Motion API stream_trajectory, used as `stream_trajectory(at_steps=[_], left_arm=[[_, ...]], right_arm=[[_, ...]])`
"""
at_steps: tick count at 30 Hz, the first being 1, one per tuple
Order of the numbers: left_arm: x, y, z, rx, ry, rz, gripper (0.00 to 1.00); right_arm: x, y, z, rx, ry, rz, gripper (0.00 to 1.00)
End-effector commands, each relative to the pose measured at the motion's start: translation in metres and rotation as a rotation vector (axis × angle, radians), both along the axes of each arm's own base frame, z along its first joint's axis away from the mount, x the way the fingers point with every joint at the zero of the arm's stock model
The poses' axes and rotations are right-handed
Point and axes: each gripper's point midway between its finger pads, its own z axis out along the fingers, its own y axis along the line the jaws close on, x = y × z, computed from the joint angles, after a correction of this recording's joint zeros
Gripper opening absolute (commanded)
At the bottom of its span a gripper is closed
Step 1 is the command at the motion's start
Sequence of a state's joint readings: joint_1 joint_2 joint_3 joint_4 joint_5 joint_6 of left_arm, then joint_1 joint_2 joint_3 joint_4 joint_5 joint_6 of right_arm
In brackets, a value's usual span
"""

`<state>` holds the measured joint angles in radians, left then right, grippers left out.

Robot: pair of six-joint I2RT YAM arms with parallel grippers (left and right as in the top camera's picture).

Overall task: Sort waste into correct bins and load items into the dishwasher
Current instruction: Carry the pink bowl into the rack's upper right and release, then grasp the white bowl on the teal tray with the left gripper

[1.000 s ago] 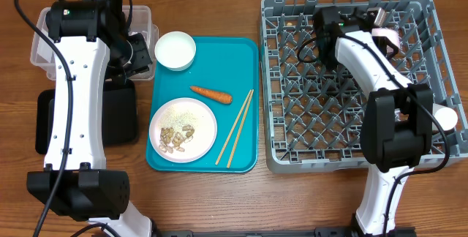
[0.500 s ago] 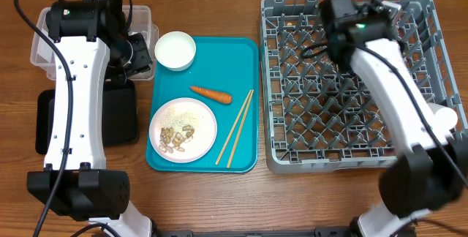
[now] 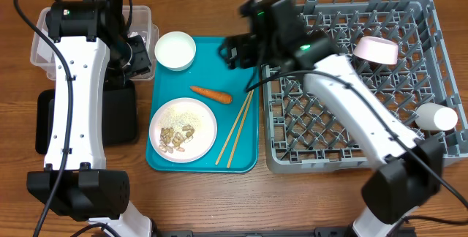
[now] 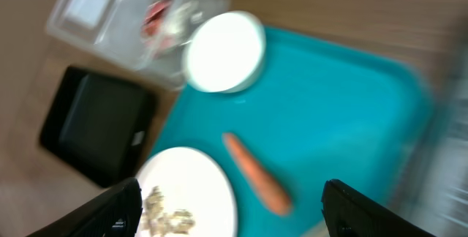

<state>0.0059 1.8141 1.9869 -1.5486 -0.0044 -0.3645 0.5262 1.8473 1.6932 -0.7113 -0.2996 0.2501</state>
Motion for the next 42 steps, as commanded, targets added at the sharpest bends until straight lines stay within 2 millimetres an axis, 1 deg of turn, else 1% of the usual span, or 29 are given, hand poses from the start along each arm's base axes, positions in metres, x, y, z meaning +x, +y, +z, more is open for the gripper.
stream_trajectory(at_steps=[1, 3, 5, 6, 8, 10, 11, 12, 16, 17, 20, 22, 23, 24, 25, 27, 28, 29, 33, 35, 38, 42], left_arm=[[0.011, -0.014, 0.011, -0.039, -0.073, -0.08, 0.4], [0.021, -0.026, 0.014, -0.053, -0.117, -0.131, 0.4], [0.03, -0.035, 0.014, -0.048, -0.148, -0.181, 0.45], [0.037, -0.045, 0.011, -0.043, -0.161, -0.227, 0.47], [0.042, -0.061, 0.0, -0.039, -0.153, -0.289, 0.5], [0.045, -0.07, -0.015, -0.04, -0.12, -0.313, 0.52], [0.047, -0.074, -0.024, -0.041, -0.099, -0.321, 0.52], [0.051, -0.079, -0.041, -0.043, -0.062, -0.331, 0.51], [0.067, -0.088, -0.081, -0.043, -0.004, -0.344, 0.51], [0.074, -0.088, -0.095, -0.04, 0.007, -0.343, 0.51], [0.092, -0.091, -0.124, -0.039, 0.007, -0.344, 0.51], [0.105, -0.094, -0.15, -0.039, 0.011, -0.347, 0.51], [0.109, -0.095, -0.166, -0.039, 0.023, -0.347, 0.51], [0.111, -0.096, -0.178, -0.039, 0.038, -0.348, 0.5], [0.112, -0.096, -0.187, -0.039, 0.049, -0.348, 0.49], [0.112, -0.096, -0.2, -0.04, 0.069, -0.348, 0.47], [0.111, -0.096, -0.207, -0.04, 0.083, -0.348, 0.43], [0.11, -0.096, -0.209, -0.039, 0.087, -0.348, 0.42], [0.114, -0.096, -0.208, -0.035, 0.074, -0.348, 0.39], [0.116, -0.092, -0.207, -0.012, 0.07, -0.345, 0.38], [0.12, -0.087, -0.204, 0.02, 0.059, -0.34, 0.4], [0.13, -0.09, -0.191, 0.017, 0.019, -0.34, 0.42]], right_arm=[[0.011, 0.002, -0.013, -0.019, 0.023, -0.123, 0.82], [0.016, -0.004, -0.015, -0.044, 0.015, -0.168, 0.82], [0.017, -0.011, -0.018, -0.068, 0.02, -0.189, 0.82], [0.017, -0.022, -0.022, -0.096, 0.039, -0.226, 0.82], [0.019, -0.058, -0.029, -0.188, 0.079, -0.346, 0.82], [0.02, -0.091, -0.027, -0.26, 0.097, -0.434, 0.82], [0.021, -0.109, -0.023, -0.29, 0.103, -0.475, 0.82], [0.021, -0.131, -0.017, -0.317, 0.109, -0.523, 0.83], [0.015, -0.188, 0.002, -0.326, 0.14, -0.632, 0.85], [0.011, -0.209, 0.007, -0.325, 0.156, -0.674, 0.86], [0.0, -0.246, 0.014, -0.333, 0.193, -0.748, 0.86], [-0.01, -0.269, 0.016, -0.345, 0.228, -0.795, 0.87], [-0.014, -0.277, 0.015, -0.351, 0.245, -0.811, 0.87], [-0.018, -0.284, 0.013, -0.359, 0.265, -0.825, 0.87], [-0.02, -0.287, 0.012, -0.364, 0.276, -0.83, 0.87], [-0.024, -0.289, 0.01, -0.373, 0.292, -0.832, 0.87], [-0.025, -0.289, 0.01, -0.376, 0.297, -0.831, 0.87], [-0.026, -0.289, 0.01, -0.376, 0.299, -0.831, 0.87], [-0.026, -0.289, 0.009, -0.377, 0.299, -0.83, 0.87], [-0.027, -0.289, 0.009, -0.378, 0.303, -0.83, 0.87], [-0.027, -0.289, 0.009, -0.379, 0.303, -0.83, 0.87], [-0.027, -0.289, 0.009, -0.379, 0.304, -0.83, 0.87]])
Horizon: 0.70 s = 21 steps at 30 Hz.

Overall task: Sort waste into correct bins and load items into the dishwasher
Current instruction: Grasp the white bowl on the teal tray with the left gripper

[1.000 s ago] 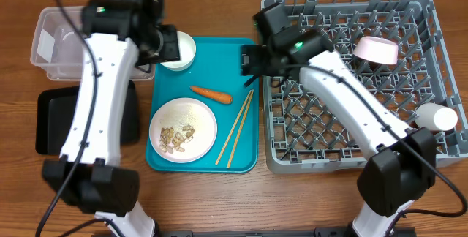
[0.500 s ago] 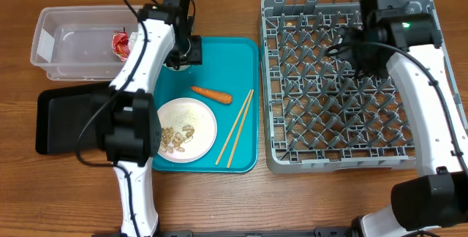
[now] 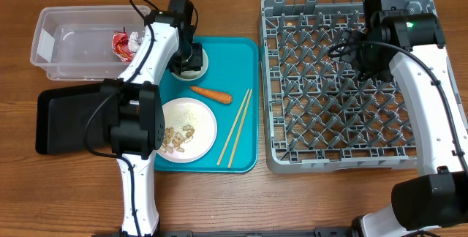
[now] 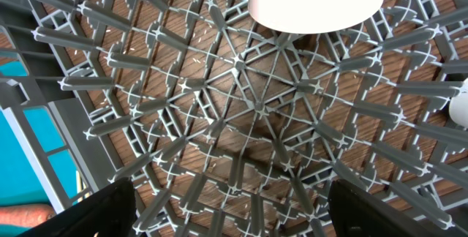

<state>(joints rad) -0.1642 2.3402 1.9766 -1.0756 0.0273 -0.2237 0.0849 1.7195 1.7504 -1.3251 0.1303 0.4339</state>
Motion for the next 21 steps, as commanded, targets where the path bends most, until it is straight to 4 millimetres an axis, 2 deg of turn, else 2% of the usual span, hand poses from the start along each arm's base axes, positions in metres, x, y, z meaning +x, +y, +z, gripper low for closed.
stream_trajectory(at_steps=[1, 10, 17, 21], left_arm=[[0.016, -0.005, 0.015, 0.003, -0.056, -0.028, 0.43], [0.01, -0.031, 0.033, -0.149, -0.023, -0.053, 0.46], [0.008, -0.036, 0.031, -0.102, -0.028, -0.071, 0.48], [0.005, -0.05, 0.031, -0.102, -0.03, -0.1, 0.5]], right_arm=[[0.003, -0.002, 0.015, 0.001, -0.048, -0.009, 0.87], [0.003, -0.004, 0.015, 0.001, -0.049, -0.014, 0.87], [0.002, -0.003, 0.015, 0.001, -0.045, -0.013, 0.87], [0.001, -0.004, 0.014, 0.001, -0.039, -0.013, 0.88]])
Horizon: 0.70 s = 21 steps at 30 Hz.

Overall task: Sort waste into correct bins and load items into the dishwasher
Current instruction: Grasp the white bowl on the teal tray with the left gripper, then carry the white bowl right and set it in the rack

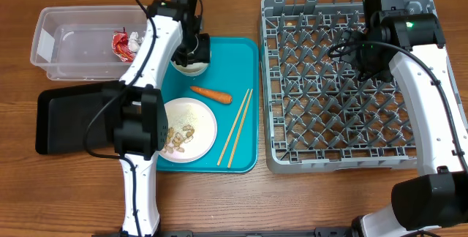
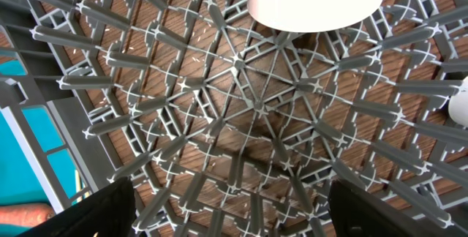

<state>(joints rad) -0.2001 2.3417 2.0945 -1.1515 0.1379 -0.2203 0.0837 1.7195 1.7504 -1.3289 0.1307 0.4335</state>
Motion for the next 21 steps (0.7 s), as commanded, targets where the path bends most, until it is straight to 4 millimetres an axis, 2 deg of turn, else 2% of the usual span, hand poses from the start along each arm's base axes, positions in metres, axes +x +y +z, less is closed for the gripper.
stream_trajectory(at_steps=[1, 6, 10, 11, 14, 16, 17, 19, 21], left_arm=[[0.0, -0.018, -0.001, 0.02, -0.018, -0.066, 0.5], [0.0, -0.009, -0.009, 0.176, -0.038, -0.082, 0.5], [-0.002, -0.007, -0.023, 0.207, -0.012, -0.085, 0.47], [-0.003, -0.006, -0.028, 0.21, 0.001, -0.086, 0.44], [-0.005, -0.005, -0.035, 0.213, 0.016, -0.087, 0.24], [-0.003, -0.006, -0.028, 0.211, 0.006, -0.087, 0.07], [-0.002, -0.007, -0.02, 0.203, -0.003, -0.086, 0.04], [0.0, -0.011, -0.004, 0.182, -0.022, -0.087, 0.04], [0.003, -0.023, 0.029, 0.108, -0.059, -0.095, 0.04]], right_arm=[[0.001, -0.003, 0.015, 0.001, -0.041, -0.012, 0.88], [-0.001, -0.003, 0.014, 0.0, -0.033, -0.013, 0.88], [-0.001, -0.003, 0.014, 0.0, -0.03, -0.012, 0.88], [-0.001, -0.003, 0.014, 0.0, -0.03, -0.012, 0.88], [-0.001, -0.003, 0.014, 0.001, -0.03, -0.012, 0.88], [-0.001, -0.003, 0.014, 0.0, -0.03, -0.012, 0.88], [-0.001, -0.003, 0.014, 0.001, -0.031, -0.012, 0.88], [-0.001, -0.003, 0.014, 0.001, -0.032, -0.012, 0.88], [-0.001, -0.005, 0.014, -0.007, -0.032, -0.015, 0.88]])
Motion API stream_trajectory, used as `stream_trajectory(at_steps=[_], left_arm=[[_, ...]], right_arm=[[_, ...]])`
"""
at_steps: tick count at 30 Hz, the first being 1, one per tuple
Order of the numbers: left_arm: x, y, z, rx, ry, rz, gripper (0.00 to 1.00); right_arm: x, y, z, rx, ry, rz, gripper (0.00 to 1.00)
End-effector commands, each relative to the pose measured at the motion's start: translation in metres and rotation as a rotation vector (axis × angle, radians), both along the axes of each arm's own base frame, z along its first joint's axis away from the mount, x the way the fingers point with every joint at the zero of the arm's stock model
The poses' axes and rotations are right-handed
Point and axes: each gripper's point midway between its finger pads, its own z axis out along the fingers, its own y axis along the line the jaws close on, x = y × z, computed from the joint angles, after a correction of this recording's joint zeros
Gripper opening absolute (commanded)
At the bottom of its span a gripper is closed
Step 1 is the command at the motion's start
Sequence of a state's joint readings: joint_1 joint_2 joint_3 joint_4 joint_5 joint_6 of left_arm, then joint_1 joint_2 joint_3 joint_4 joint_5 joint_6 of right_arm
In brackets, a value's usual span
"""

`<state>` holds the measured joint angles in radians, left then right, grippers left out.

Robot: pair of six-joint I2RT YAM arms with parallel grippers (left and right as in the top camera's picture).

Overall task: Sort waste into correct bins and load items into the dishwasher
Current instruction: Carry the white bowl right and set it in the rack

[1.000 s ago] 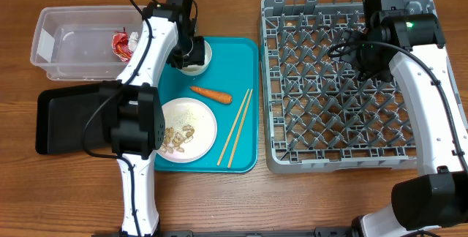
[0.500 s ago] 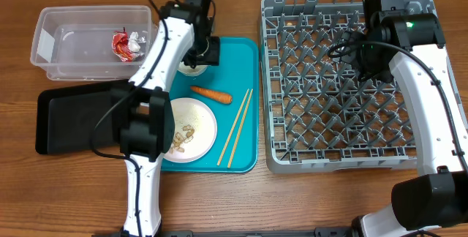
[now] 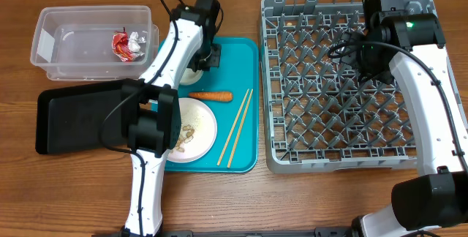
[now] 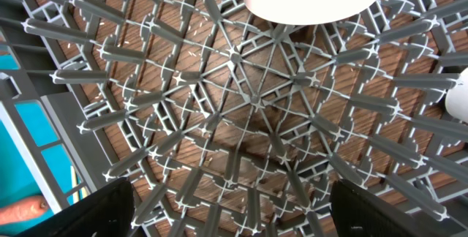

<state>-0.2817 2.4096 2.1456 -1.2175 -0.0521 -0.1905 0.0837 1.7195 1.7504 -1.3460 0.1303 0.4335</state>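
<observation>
My left gripper (image 3: 207, 53) hangs over the far end of the teal tray (image 3: 248, 54). Its arm covers most of the white bowl (image 3: 187, 75), and its jaws are hidden. On the tray lie a carrot (image 3: 210, 96), a plate of food scraps (image 3: 191, 129) and chopsticks (image 3: 235, 127). My right gripper (image 4: 234, 200) stands open above the grey dish rack (image 3: 329, 120) with nothing between its fingers (image 4: 102, 208). In the right wrist view an upturned pale bowl and a white cup (image 4: 459, 102) sit in the rack.
A clear bin (image 3: 73, 54) holding a crumpled wrapper (image 3: 126, 43) stands at the far left. A black bin (image 3: 77, 120) lies in front of it. My right arm (image 3: 424, 83) spans the rack's right side and hides the bowl and cup from overhead.
My left gripper has moved a little to the right along the tray's far end, and the arm now covers more of the white bowl. The right gripper stays open over the rack.
At first my left gripper was by the clear bin and my right gripper hung over the tray near the white bowl. Then the right gripper was open over the rack and the left one at the white bowl. The left has since edged rightward there.
</observation>
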Motion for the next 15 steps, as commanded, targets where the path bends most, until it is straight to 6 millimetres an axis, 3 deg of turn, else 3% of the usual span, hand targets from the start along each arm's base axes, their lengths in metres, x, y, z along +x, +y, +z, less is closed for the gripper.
stream_trajectory(at_steps=[1, 3, 6, 10, 11, 12, 15], left_arm=[[0.014, -0.029, 0.07, -0.168, -0.106, -0.035, 0.04], [0.013, -0.057, 0.106, -0.333, -0.138, -0.097, 0.04], [0.001, -0.123, 0.188, -0.761, -0.204, -0.295, 0.04], [-0.014, -0.175, 0.255, -1.169, -0.249, -0.511, 0.04], [-0.014, -0.183, 0.262, -1.205, -0.254, -0.524, 0.04], [-0.011, -0.212, 0.271, -1.254, -0.288, -0.557, 0.04], [-0.019, -0.251, 0.282, -1.308, -0.336, -0.639, 0.04]], right_arm=[[0.003, -0.009, 0.016, -0.029, -0.049, -0.024, 0.88], [-0.001, -0.025, 0.016, -0.09, -0.039, -0.06, 0.86], [-0.014, -0.064, 0.023, -0.166, -0.023, -0.159, 0.83], [-0.034, -0.107, 0.044, -0.16, -0.065, -0.287, 0.85], [-0.038, -0.113, 0.047, -0.149, -0.072, -0.306, 0.86], [-0.05, -0.126, 0.052, -0.087, -0.086, -0.357, 0.87], [-0.06, -0.134, 0.05, -0.05, -0.068, -0.391, 0.87]])
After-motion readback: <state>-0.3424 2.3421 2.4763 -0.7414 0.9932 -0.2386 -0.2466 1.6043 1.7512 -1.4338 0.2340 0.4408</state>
